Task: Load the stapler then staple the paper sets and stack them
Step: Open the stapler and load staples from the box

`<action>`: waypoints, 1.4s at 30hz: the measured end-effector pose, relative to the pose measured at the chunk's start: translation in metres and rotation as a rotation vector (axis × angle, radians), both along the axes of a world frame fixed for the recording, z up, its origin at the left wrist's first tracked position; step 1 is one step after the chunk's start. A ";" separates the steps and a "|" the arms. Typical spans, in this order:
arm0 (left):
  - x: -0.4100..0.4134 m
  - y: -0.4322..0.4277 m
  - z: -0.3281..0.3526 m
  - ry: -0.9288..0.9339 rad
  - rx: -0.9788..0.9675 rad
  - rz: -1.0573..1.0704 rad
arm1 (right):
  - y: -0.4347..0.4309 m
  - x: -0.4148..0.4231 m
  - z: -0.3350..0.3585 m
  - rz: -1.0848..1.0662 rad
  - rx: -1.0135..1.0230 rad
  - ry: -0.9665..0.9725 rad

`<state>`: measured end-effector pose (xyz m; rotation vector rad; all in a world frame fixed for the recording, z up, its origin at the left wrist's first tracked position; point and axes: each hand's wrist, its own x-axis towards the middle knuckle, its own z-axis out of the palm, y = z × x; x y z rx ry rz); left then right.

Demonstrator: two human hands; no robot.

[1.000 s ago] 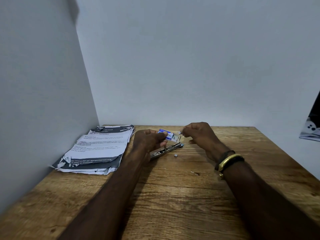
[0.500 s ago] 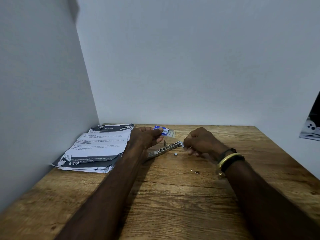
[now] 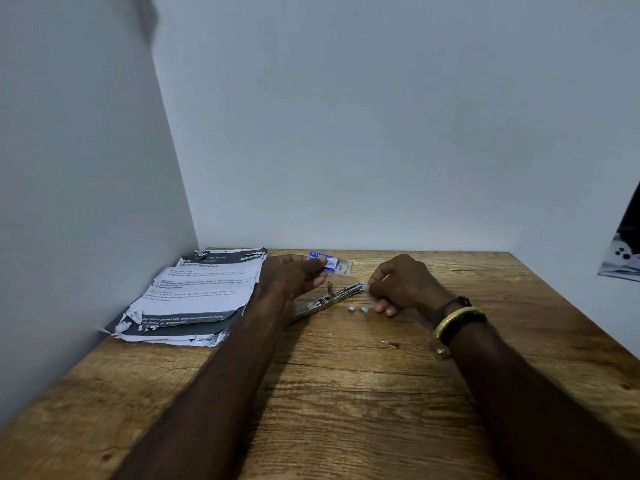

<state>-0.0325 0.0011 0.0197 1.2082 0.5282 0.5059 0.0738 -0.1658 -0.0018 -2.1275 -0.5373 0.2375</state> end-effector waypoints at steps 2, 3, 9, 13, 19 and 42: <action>0.000 0.000 0.000 0.000 0.000 0.004 | 0.001 -0.002 0.001 0.056 -0.001 -0.090; 0.000 0.000 0.000 0.001 0.000 0.007 | 0.003 -0.005 0.001 0.105 -0.018 -0.124; 0.002 0.003 -0.002 -0.011 0.001 0.011 | 0.021 -0.022 -0.002 0.185 -0.339 -0.428; 0.004 0.005 -0.005 -0.012 0.017 0.019 | 0.025 -0.026 -0.002 0.128 -0.442 -0.522; 0.006 0.006 -0.007 -0.015 0.016 0.028 | 0.018 -0.024 0.004 0.075 -0.359 -0.582; 0.007 0.004 -0.010 0.010 -0.019 -0.161 | 0.013 -0.021 0.018 0.198 0.082 -0.674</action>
